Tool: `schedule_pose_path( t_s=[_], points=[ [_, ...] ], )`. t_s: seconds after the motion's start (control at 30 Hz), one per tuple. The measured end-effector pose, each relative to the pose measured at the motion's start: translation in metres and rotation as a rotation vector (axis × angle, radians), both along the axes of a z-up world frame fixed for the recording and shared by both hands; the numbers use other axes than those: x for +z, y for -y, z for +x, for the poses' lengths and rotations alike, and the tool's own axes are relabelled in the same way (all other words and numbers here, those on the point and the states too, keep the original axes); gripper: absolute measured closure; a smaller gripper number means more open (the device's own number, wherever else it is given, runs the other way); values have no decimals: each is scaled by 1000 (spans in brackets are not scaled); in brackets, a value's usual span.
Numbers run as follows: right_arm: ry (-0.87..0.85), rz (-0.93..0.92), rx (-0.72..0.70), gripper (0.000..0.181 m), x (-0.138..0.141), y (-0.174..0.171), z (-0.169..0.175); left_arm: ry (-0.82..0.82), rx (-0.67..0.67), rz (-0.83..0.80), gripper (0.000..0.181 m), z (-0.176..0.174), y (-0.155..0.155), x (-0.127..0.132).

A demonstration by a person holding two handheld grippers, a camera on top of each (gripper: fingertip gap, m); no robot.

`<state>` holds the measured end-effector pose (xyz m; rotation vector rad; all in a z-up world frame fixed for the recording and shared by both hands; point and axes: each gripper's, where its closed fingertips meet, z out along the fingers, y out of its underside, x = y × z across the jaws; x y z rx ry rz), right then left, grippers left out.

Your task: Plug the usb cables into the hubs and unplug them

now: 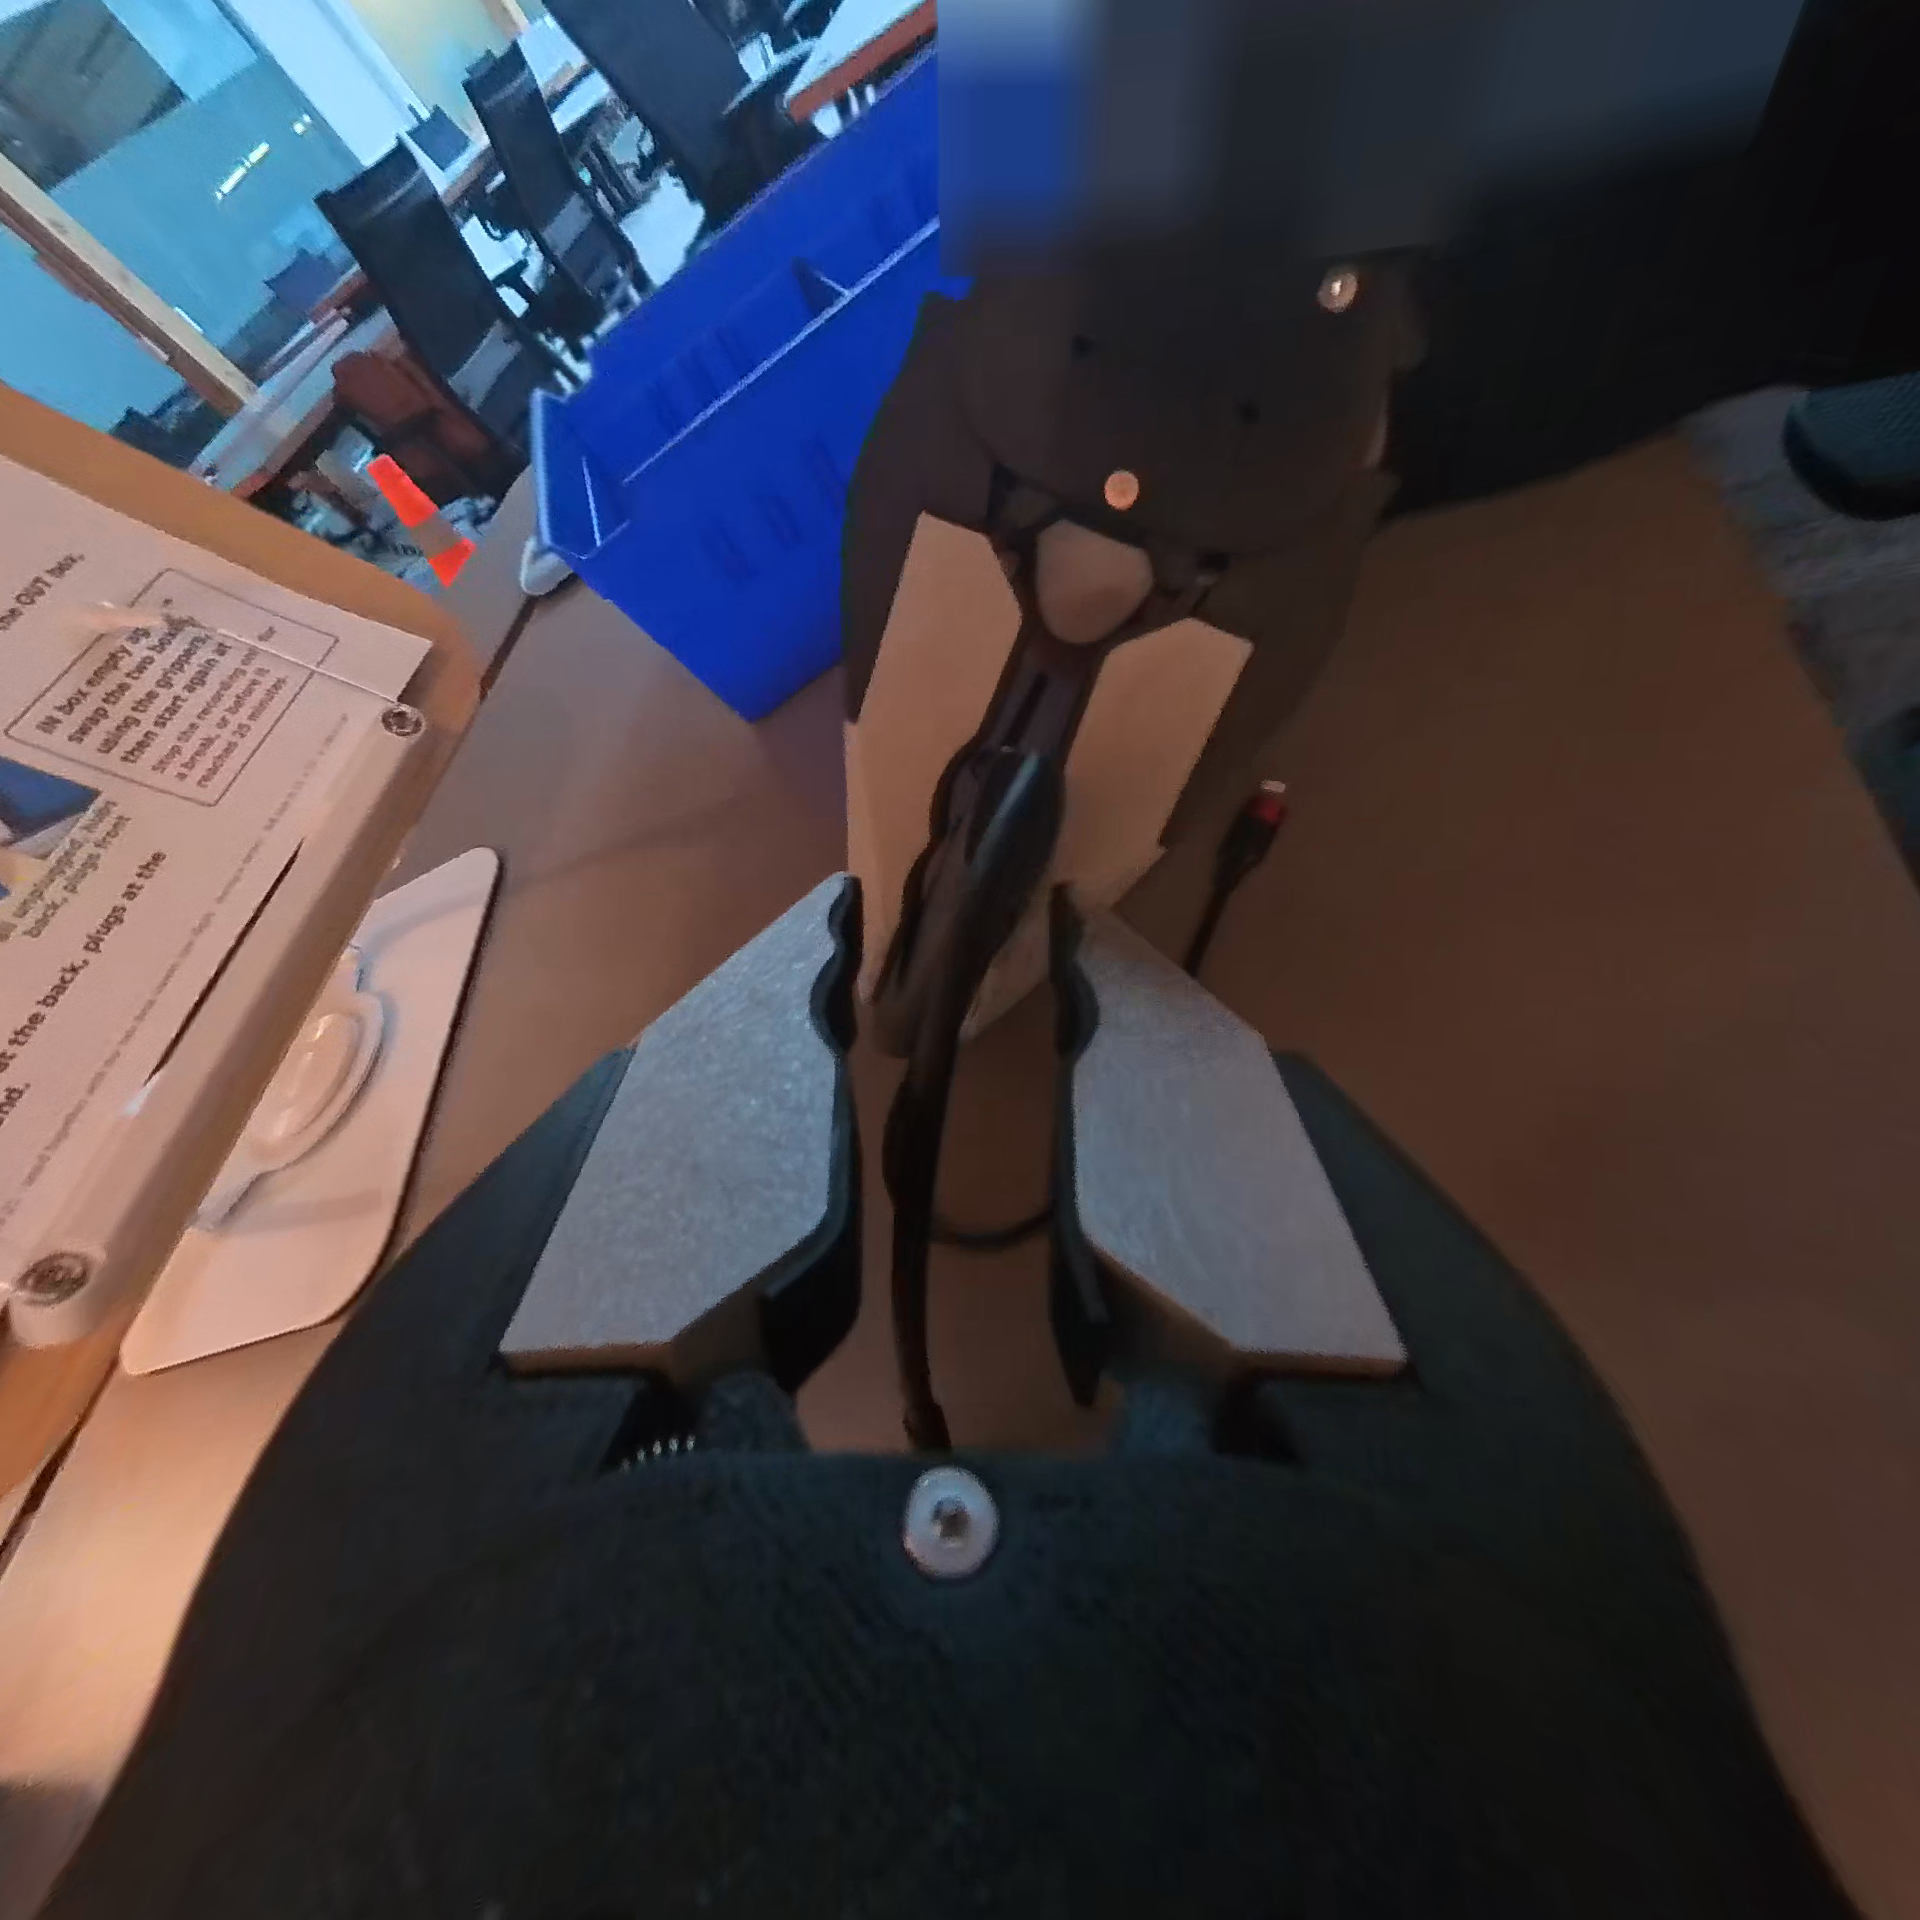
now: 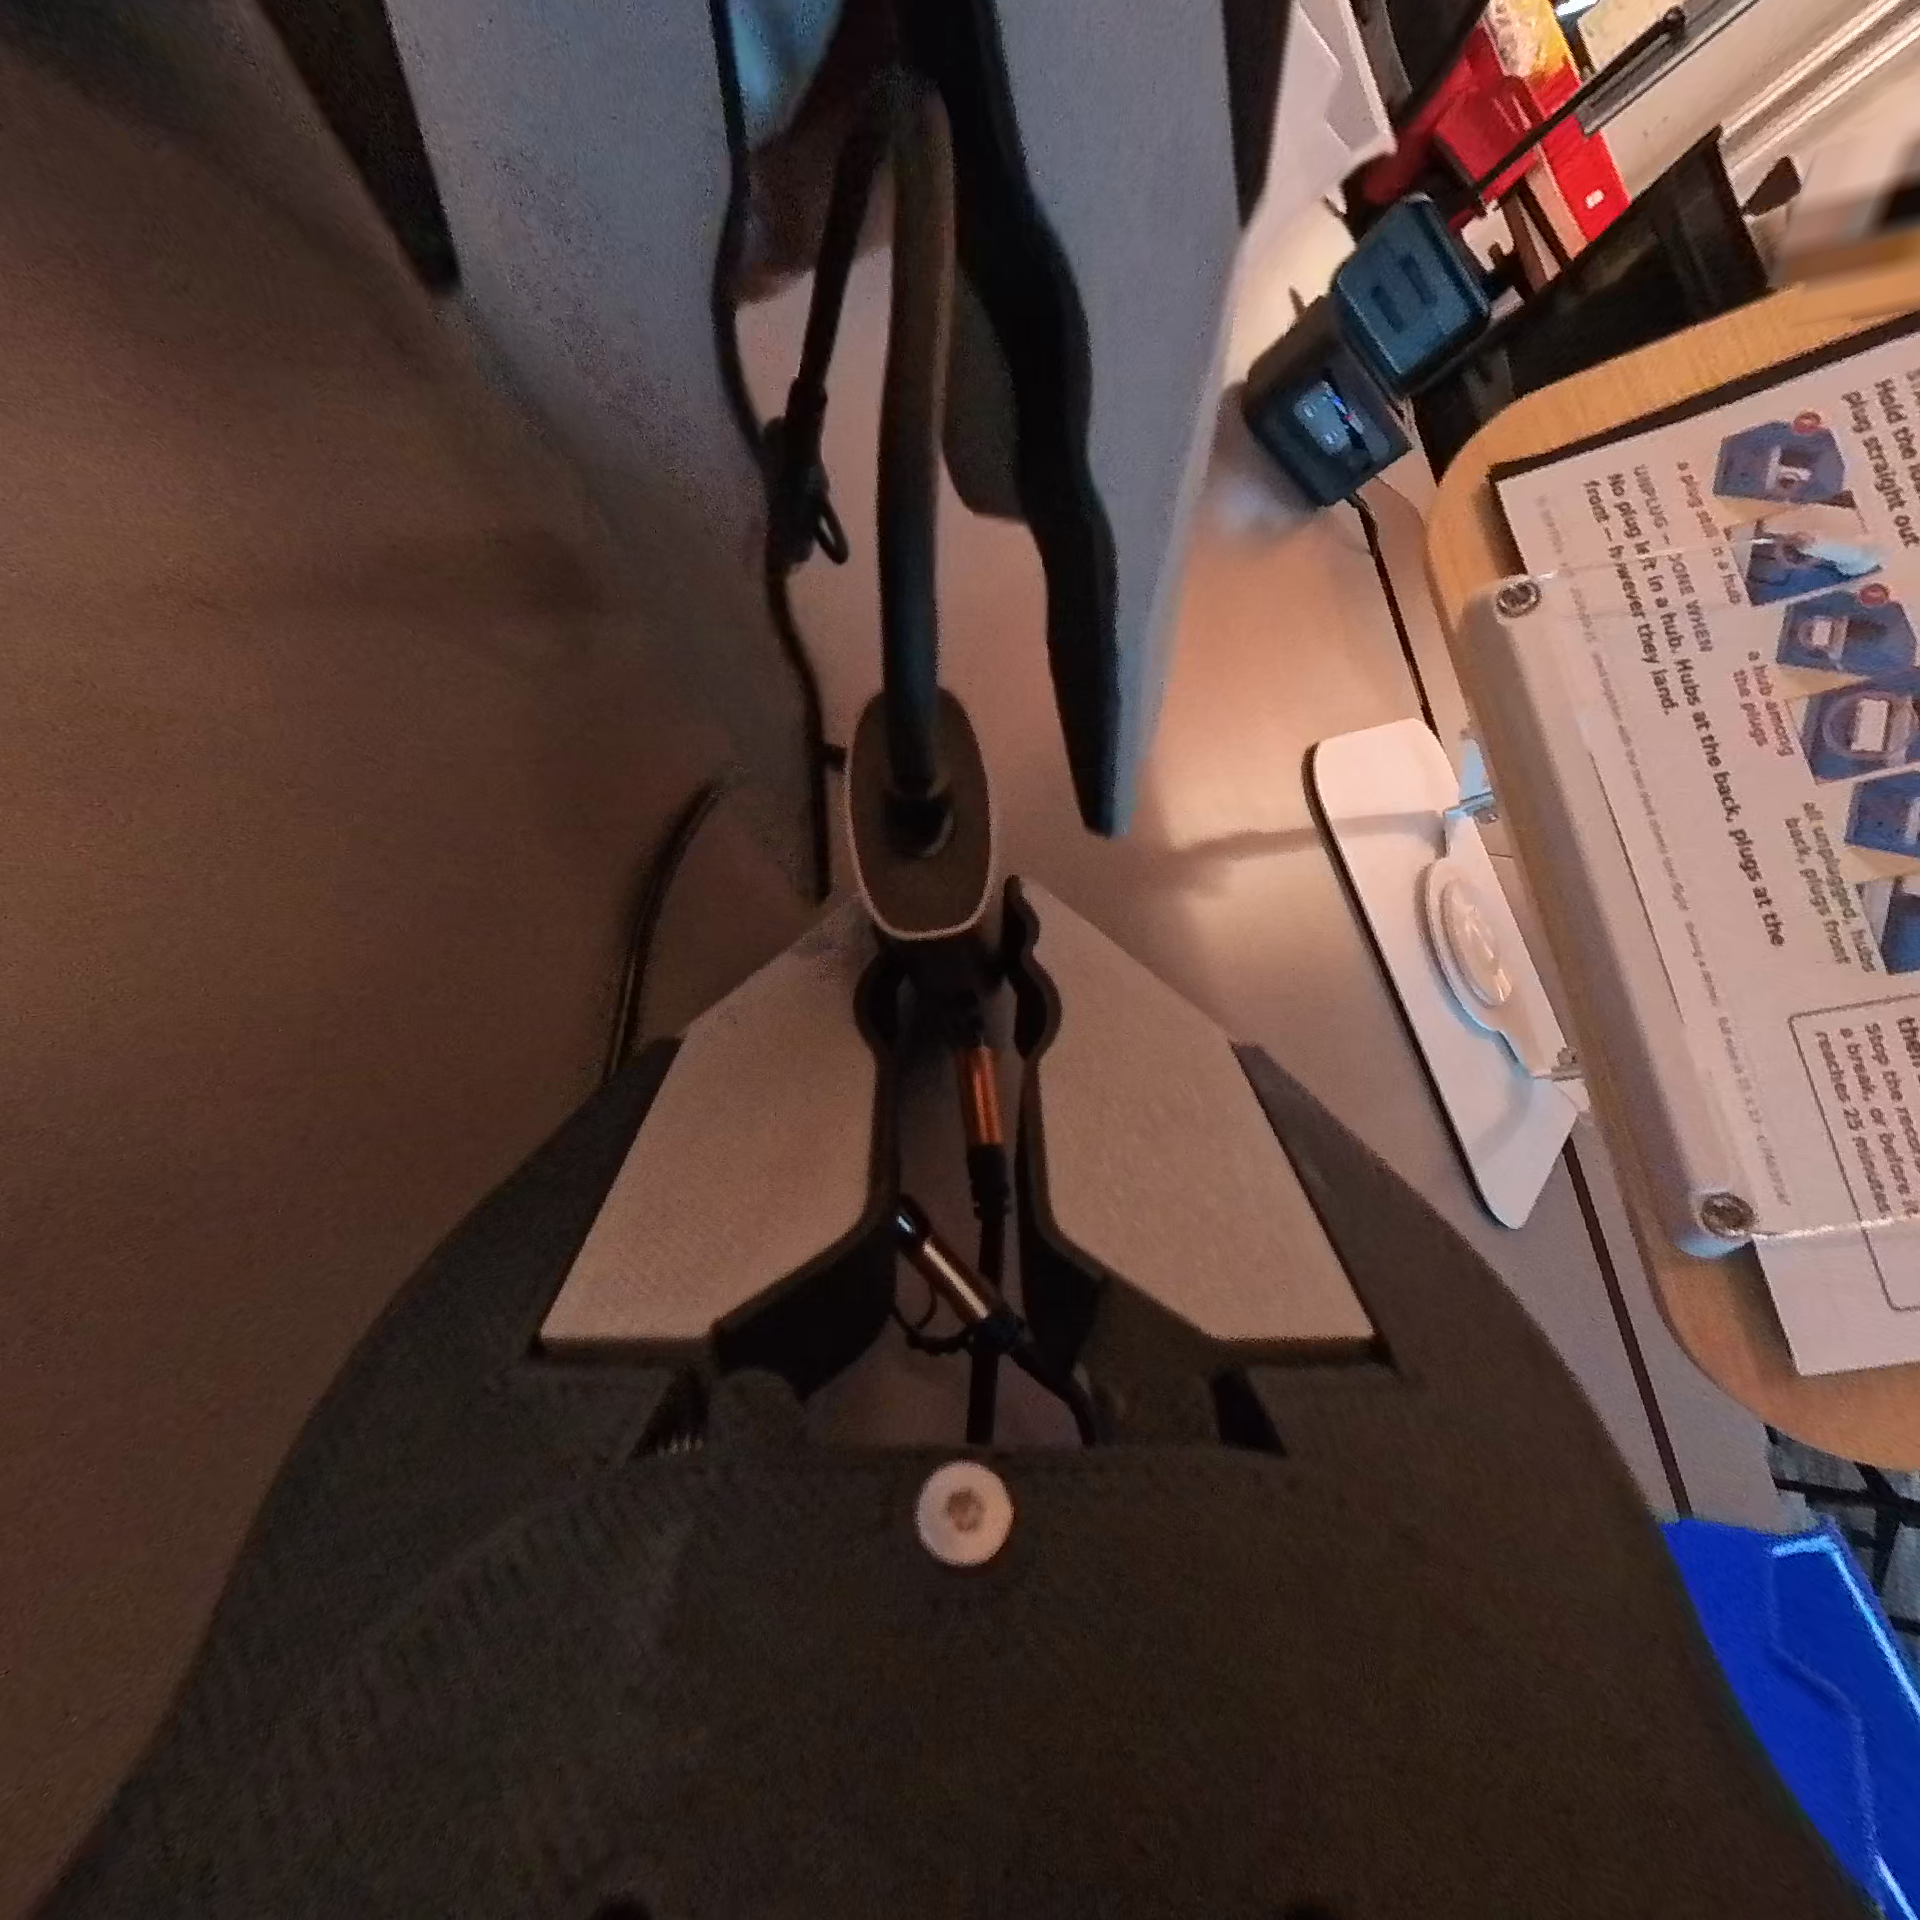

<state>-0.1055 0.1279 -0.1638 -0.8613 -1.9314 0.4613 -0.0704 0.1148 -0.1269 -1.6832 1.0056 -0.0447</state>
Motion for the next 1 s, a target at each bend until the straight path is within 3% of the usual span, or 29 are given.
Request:
schedule_pose_path(
  t_s=[0.07, 0.1, 0.2, 0.33, 0.47, 0.57, 0.63, 0.87, 1.0],
  points=[
    [4, 13, 15, 166, -1, 4, 0, -65, -9, -1, 146, 5, 0, -9],
    [-2, 23, 14, 166, 0, 4, 0, -91, -14, 25, 163, 6, 1, -8],
    [-19, -5, 15, 164, 4, 3, 0, -144, 5, 90, 167, 1, 2, -2],
    [16, 38, -60, 148, -4, -19, 2, -64, -4, 127, 167, -3, 7, 16],
    [-8, 60, -86, 155, 0, -23, 0, 18, -66, 148, 167, 3, 15, 28],
    [-19, 70, -95, 165, 3, -24, 1, 50, -78, 107, 164, 3, 16, 23],
    [-48, 65, -90, 173, 9, -22, 1, -6, -26, 77, 160, -3, 7, 10],
    [-25, 77, -53, 174, 5, -13, 1, -199, 78, 77, 158, -10, -10, -17],
    [-35, 60, -36, 173, 5, -12, 0, -358, 137, 169, 166, -18, -15, -17]
  ],
)
